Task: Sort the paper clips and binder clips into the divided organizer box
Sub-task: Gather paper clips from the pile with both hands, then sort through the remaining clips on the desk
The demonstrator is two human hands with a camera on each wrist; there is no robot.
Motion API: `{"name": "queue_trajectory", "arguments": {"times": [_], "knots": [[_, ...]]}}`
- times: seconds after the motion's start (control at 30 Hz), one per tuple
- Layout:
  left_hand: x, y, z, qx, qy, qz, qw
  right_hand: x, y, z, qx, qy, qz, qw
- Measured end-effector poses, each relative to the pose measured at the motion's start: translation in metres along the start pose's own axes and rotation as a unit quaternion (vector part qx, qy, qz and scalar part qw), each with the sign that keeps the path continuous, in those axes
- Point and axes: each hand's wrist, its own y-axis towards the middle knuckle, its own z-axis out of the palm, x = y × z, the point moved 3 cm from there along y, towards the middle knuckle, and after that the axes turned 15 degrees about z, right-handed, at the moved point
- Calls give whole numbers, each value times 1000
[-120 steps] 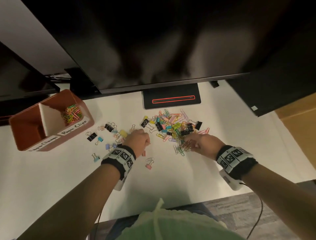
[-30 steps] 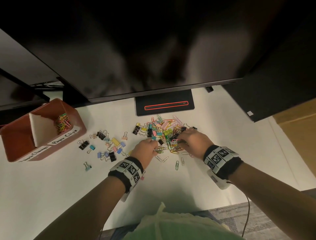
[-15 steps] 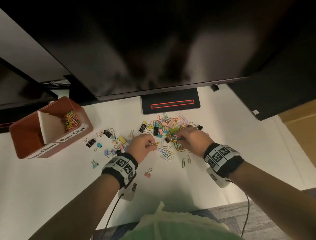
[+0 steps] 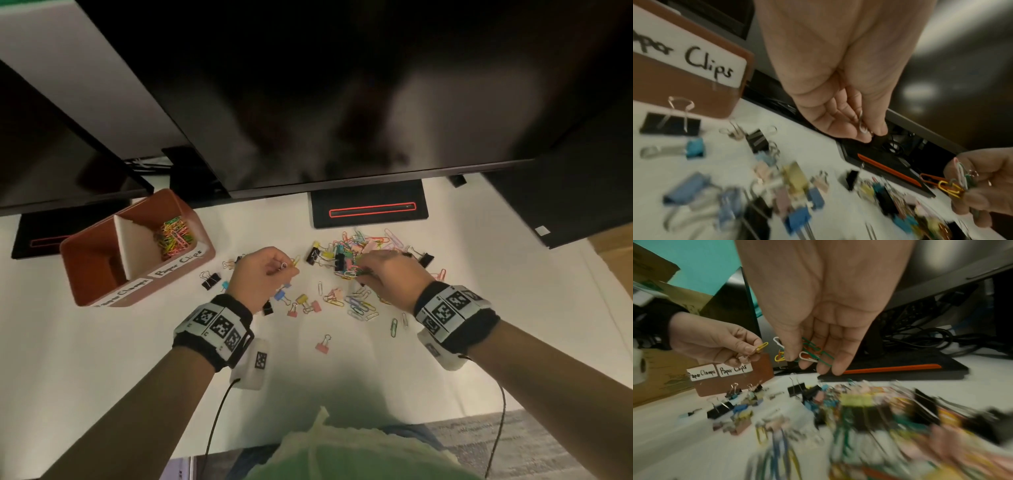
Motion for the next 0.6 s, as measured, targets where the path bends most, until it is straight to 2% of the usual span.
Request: {"name": "queue_trajectory", "arguments": {"times": [0.17, 0.27, 0.33, 0.4, 0.5, 0.6], "knots": [[15, -6, -79, -85, 30, 12, 996, 84, 25, -14, -32, 16, -83, 996], [28, -9, -132, -135, 57, -15, 989, 156, 53, -24, -49, 33, -120, 991], [36, -9, -159, -165, 72, -25, 983, 201, 72, -24, -49, 49, -125, 990], [40, -8, -180, -200, 25, -19, 979, 243, 94, -18, -29, 73, -113, 990], [51, -6, -194, -194, -79, -84, 974, 284, 122, -1, 11, 121, -80, 989], [64, -12, -203, -169, -104, -109, 974, 295, 132, 14, 38, 160, -68, 984]]}}
